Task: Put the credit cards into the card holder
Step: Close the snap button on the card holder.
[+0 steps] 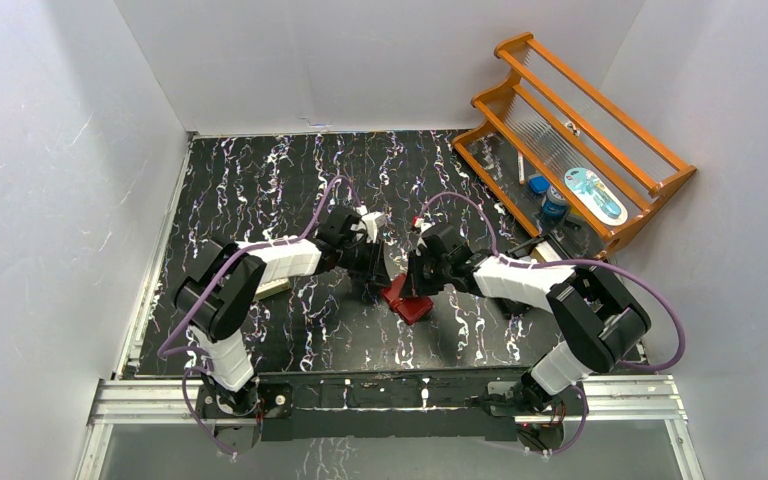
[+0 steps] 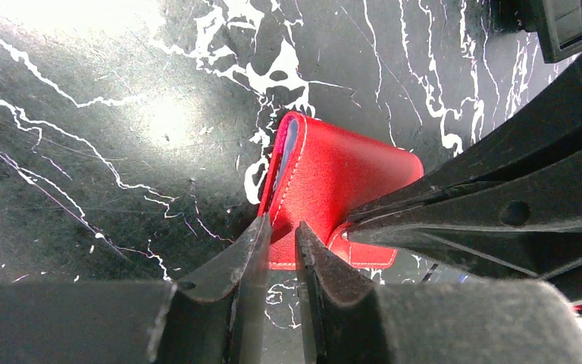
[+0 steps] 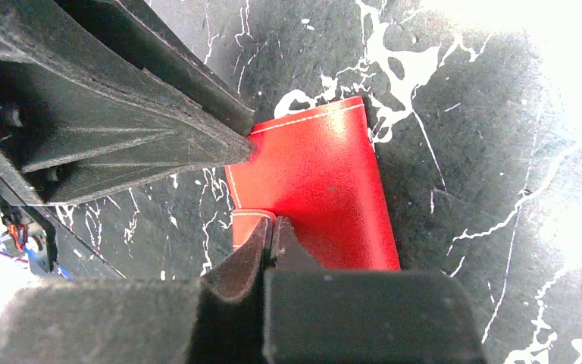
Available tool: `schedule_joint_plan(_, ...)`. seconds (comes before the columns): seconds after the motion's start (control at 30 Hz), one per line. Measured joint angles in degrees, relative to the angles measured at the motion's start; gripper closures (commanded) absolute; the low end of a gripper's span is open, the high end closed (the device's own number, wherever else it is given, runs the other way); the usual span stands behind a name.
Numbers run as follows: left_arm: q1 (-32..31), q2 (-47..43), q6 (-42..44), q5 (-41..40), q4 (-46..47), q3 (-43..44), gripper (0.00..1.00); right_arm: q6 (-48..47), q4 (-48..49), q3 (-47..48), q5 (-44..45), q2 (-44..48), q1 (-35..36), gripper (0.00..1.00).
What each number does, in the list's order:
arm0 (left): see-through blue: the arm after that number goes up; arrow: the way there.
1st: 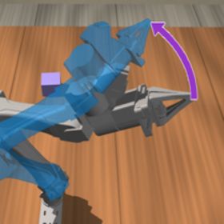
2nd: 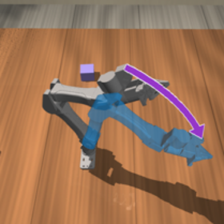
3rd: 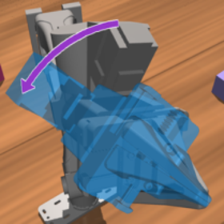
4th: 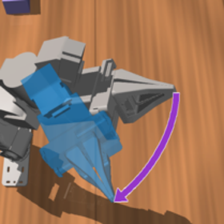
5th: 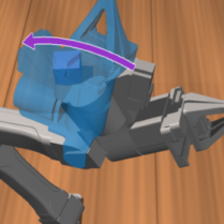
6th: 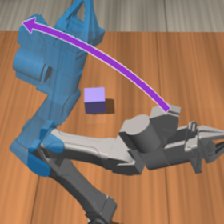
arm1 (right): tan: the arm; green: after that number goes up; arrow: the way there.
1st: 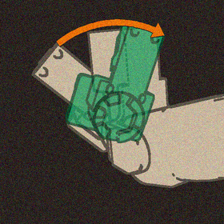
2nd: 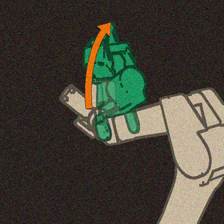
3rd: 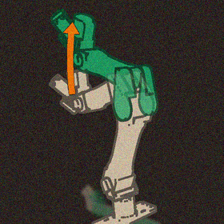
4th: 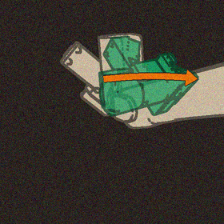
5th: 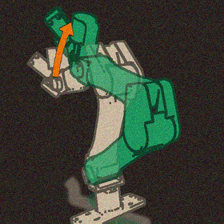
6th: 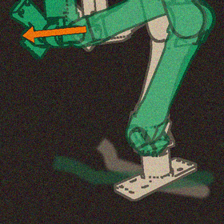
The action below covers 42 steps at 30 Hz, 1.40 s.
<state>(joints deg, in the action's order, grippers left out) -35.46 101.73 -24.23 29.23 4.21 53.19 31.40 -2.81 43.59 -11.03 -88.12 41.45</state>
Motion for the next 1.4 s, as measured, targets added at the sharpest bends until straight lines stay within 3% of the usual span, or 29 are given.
schedule_joint_plan(0.23,0.00,-2.05,-1.53,-3.61,-3.52,0.74,0.67,0.33,7.89,-4.11,-2.51,0.00,-1.31,1.00)
schedule_joint_plan(0.53,0.02,-15.74,-10.71,-10.34,-6.32,-3.78,0.70,6.03,17.07,-7.98,-5.46,-1.03,-2.23,1.00)
schedule_joint_plan(0.8,0.02,-21.03,-13.07,-14.93,-10.64,-7.72,0.70,13.75,23.19,-8.57,-5.38,-3.72,-0.35,1.00)
schedule_joint_plan(1.07,0.02,-19.63,-13.05,-16.13,-11.10,-7.37,0.76,16.59,21.59,-7.02,-4.24,-4.33,1.53,1.00)
schedule_joint_plan(1.4,0.07,-5.25,-10.82,-13.07,-9.25,0.26,0.78,10.73,13.49,-3.39,-4.09,-3.78,1.75,1.00)
